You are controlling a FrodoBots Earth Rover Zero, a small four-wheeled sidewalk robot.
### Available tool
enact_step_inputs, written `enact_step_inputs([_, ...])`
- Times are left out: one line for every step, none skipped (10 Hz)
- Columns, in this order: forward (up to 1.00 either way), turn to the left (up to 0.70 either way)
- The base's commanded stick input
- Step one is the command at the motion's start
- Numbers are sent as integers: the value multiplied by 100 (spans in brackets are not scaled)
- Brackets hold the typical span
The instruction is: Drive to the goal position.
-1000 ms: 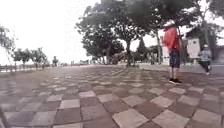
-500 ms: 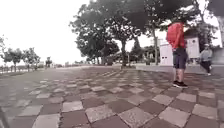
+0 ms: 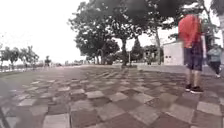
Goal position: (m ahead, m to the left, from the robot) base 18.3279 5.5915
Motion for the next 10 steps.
enact_step_inputs([100,0])
enact_step_inputs([100,0])
enact_step_inputs([100,0])
enact_step_inputs([100,0])
enact_step_inputs([100,0])
enact_step_inputs([100,0])
enact_step_inputs([100,0])
enact_step_inputs([100,0])
enact_step_inputs([100,0])
enact_step_inputs([100,0])
